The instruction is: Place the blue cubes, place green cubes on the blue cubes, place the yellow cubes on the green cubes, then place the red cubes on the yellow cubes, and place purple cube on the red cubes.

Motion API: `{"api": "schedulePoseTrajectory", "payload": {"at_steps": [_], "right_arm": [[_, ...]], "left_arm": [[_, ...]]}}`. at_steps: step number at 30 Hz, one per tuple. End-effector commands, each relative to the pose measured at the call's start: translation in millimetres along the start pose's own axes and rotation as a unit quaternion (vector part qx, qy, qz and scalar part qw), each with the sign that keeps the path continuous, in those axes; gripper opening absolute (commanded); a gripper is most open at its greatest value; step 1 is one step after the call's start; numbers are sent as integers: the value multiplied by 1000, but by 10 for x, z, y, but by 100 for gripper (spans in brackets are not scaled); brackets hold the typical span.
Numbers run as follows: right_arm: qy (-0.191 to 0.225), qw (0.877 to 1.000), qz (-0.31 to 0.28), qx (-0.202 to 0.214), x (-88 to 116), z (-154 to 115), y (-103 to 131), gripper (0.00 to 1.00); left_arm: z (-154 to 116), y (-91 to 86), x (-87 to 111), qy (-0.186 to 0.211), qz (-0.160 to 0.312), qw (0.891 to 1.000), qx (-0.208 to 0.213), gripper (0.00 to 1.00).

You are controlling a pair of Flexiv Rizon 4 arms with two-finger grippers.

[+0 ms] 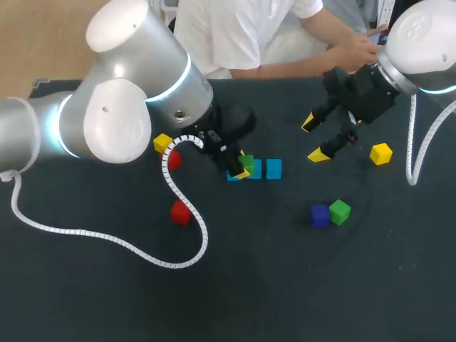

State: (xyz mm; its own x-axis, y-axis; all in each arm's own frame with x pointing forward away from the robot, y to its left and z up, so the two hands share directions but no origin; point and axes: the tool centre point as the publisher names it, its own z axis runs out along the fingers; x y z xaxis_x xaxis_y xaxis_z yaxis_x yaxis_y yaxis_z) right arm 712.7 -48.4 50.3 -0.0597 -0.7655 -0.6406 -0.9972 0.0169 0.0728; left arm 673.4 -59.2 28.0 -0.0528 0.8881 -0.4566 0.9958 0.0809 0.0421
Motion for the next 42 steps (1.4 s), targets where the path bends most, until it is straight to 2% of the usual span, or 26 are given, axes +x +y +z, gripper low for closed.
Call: {"api": "schedulePoseTrajectory", "payload": {"at_steps": [1, 15, 26, 42], "right_arm": [[-1, 1000, 0, 1, 2, -3, 8, 100], [-1, 1000, 0, 1, 2, -3, 8, 100], [-1, 1000, 0, 1, 2, -3, 8, 100], [-1, 1000, 0, 1, 2, -3, 8, 100]], "left_arm": [[29, 37, 2, 0, 0, 1000, 2, 0], [48, 94, -28, -2, 2, 1000, 2, 0], [64, 60, 32, 1, -4, 1000, 6, 0], [79, 186, 26, -11, 9, 1000, 5, 0]]}}
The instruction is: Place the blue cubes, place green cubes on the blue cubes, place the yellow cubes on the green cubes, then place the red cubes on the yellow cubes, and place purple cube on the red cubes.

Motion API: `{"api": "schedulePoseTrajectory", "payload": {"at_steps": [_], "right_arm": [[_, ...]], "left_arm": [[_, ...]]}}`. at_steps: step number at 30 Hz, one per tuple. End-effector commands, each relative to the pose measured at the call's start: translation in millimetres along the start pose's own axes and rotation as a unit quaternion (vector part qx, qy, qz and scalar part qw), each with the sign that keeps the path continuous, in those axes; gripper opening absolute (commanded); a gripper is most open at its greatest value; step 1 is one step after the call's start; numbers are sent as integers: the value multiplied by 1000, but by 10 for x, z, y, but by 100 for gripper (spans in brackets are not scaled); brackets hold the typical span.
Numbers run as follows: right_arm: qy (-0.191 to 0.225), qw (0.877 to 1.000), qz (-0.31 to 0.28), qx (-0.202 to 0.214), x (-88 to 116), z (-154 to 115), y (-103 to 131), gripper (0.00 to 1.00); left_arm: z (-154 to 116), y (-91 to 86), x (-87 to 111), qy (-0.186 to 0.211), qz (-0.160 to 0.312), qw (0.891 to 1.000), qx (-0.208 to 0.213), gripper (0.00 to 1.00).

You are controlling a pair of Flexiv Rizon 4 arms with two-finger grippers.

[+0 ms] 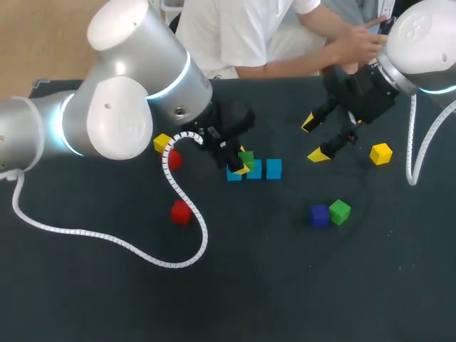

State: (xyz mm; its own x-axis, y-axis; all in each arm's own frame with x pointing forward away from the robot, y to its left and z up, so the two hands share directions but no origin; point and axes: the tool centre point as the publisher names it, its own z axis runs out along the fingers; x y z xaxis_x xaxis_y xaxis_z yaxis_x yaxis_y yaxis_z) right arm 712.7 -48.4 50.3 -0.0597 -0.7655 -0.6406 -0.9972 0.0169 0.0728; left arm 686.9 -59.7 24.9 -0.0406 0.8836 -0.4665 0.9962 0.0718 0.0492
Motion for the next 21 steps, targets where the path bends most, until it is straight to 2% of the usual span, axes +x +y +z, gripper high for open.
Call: {"api": "schedulePoseTrajectory", "payload": {"at_steps": [1, 21], "right_arm": [[-1, 1000, 0, 1, 2, -3, 8, 100], [-1, 1000, 0, 1, 2, -3, 8, 100]], "left_arm": [[41, 56, 26, -7, 4, 1000, 8, 0], [68, 79, 44, -11, 10, 1000, 15, 0]]}}
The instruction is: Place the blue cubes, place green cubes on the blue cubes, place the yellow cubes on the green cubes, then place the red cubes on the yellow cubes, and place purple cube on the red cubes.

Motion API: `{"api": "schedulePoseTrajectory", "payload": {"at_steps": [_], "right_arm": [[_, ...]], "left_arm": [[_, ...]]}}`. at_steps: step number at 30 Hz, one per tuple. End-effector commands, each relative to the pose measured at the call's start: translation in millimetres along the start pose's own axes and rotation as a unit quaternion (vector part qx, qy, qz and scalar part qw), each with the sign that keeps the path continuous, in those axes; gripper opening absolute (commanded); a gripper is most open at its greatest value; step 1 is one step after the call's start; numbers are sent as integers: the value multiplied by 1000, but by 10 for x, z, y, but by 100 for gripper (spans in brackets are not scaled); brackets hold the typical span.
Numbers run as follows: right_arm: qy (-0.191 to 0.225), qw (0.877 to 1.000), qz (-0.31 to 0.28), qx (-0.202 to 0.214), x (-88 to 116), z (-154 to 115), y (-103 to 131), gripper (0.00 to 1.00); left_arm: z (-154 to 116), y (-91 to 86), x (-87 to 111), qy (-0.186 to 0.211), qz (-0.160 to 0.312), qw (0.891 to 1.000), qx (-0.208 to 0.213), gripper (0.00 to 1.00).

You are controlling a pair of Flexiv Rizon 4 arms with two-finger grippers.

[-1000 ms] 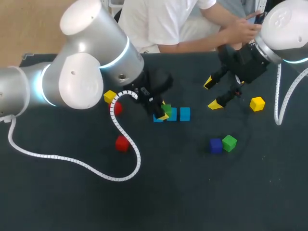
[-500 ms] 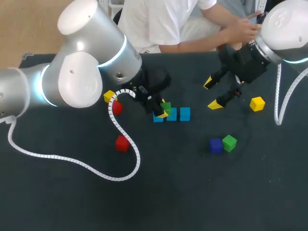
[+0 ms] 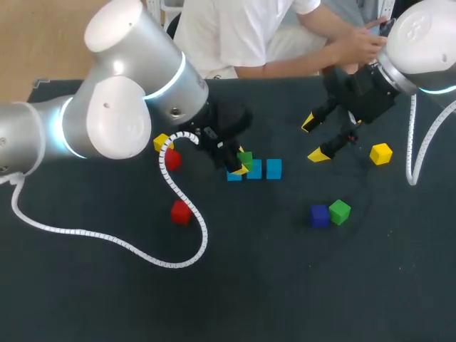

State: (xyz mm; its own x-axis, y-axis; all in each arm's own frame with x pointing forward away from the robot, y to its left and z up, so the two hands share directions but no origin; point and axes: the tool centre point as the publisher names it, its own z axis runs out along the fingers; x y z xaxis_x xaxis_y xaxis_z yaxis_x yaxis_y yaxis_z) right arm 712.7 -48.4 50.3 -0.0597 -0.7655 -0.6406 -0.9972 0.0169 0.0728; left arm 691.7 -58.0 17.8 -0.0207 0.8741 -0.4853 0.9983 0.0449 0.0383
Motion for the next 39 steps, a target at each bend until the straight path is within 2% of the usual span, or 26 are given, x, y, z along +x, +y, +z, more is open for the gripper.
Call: {"api": "schedulePoseTrajectory", "payload": {"at_steps": [1, 12, 13, 15, 21, 28, 32, 34, 35, 36, 37, 39], "right_arm": [[-1, 1000, 0, 1, 2, -3, 8, 100], [-1, 1000, 0, 1, 2, -3, 8, 100], [-1, 1000, 0, 1, 2, -3, 8, 100], [-1, 1000, 0, 1, 2, -3, 8, 100], [-1, 1000, 0, 1, 2, -3, 8, 100], [-1, 1000, 0, 1, 2, -3, 8, 100], [-1, 1000, 0, 1, 2, -3, 8, 100], [-1, 1000, 0, 1, 2, -3, 8, 100], [-1, 1000, 0, 1, 2, -3, 8, 100], [-1, 1000, 0, 1, 2, -3, 8, 100], [-1, 1000, 0, 1, 2, -3, 8, 100], [-1, 1000, 0, 1, 2, -3, 8, 100]], "left_arm": [[11, 37, -1, 1, 1, 1000, 4, 0], [37, 58, -19, -1, 3, 1000, 6, 0], [41, 60, -20, -1, 4, 1000, 7, 4], [44, 61, -21, 0, 4, 1000, 8, 21], [47, 61, -15, 2, 1, 1000, 8, 23], [46, 50, 0, 2, -3, 1000, 5, 20], [44, 44, 2, 1, -4, 1000, 4, 29], [43, 43, 1, 0, -4, 1000, 3, 44], [43, 43, -1, -3, -7, 1000, 2, 63], [43, 43, -1, -4, -7, 1000, 2, 94], [43, 42, -2, -5, -7, 1000, 2, 100], [44, 42, -2, -7, -8, 1000, 2, 100]]}}
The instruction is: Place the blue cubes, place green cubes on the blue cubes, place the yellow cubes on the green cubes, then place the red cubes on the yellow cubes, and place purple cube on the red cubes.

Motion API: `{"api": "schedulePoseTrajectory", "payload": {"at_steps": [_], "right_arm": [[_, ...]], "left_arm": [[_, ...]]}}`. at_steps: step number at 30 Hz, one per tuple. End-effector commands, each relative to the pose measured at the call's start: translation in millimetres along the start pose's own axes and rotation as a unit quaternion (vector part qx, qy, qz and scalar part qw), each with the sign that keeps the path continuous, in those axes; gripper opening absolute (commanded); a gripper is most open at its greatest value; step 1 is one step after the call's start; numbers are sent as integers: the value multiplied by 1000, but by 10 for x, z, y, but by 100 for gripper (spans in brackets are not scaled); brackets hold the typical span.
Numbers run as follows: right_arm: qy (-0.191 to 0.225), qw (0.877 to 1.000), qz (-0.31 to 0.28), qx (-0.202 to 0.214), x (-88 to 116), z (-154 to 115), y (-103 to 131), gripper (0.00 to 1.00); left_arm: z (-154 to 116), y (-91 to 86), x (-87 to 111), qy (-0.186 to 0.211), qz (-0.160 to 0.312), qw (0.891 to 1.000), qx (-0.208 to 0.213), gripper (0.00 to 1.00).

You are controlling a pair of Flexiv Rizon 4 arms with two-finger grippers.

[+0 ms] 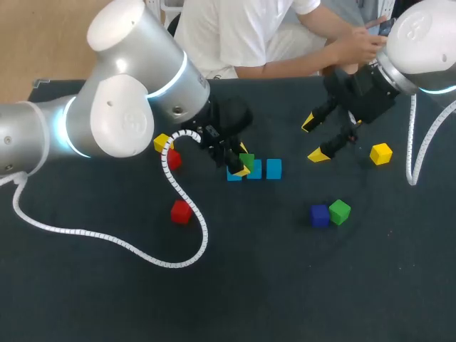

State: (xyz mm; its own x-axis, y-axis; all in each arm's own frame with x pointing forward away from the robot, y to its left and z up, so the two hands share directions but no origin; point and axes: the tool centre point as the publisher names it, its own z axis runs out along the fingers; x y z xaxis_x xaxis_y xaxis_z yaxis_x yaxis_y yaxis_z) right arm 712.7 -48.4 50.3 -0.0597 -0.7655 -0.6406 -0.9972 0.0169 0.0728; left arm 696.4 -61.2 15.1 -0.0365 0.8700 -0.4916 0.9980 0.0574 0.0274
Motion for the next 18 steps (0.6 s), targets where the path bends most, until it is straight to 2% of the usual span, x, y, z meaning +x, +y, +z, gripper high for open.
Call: {"api": "schedulePoseTrajectory", "payload": {"at_steps": [1, 12, 13, 15, 18], "right_arm": [[-1, 1000, 0, 1, 2, -3, 8, 100], [-1, 1000, 0, 1, 2, -3, 8, 100], [-1, 1000, 0, 1, 2, -3, 8, 100], [-1, 1000, 0, 1, 2, -3, 8, 100], [-1, 1000, 0, 1, 2, -3, 8, 100]], "left_arm": [[2, -4, 14, -4, 0, 1000, 1, 100], [-66, -21, 25, -19, 2, 1000, -13, 100], [-71, -20, 25, -19, 3, 1000, -13, 83], [-81, -18, 26, -19, 4, 1000, -14, 63], [-86, -17, 24, -19, 6, 1000, -15, 56]]}}
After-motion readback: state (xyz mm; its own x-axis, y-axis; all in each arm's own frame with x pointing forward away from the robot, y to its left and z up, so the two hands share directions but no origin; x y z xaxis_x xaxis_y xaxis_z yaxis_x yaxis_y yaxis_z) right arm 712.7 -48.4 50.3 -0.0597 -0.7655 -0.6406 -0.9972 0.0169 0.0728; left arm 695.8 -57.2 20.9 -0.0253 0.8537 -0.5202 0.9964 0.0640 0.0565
